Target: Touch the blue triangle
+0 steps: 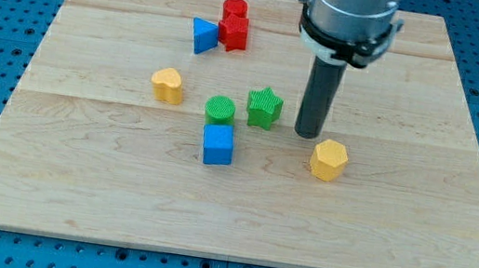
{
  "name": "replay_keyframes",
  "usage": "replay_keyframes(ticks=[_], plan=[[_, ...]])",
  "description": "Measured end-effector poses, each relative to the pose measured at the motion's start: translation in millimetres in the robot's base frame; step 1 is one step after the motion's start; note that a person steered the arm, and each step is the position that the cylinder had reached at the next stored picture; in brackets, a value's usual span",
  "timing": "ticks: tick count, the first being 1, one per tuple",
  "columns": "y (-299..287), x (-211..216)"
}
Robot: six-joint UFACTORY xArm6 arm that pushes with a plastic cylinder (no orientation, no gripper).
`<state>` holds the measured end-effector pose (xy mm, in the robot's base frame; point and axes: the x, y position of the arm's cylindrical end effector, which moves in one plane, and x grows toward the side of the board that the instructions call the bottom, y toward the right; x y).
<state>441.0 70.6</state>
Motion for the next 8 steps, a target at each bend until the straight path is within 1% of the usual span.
replay_keyframes(ticks=[1, 2, 3, 4, 5, 6, 7, 8], plan=[[-36, -17], [-80, -24], [-65, -37], [-50, -74], [-49, -106], [-114, -107], [-143, -82], [-199, -99]])
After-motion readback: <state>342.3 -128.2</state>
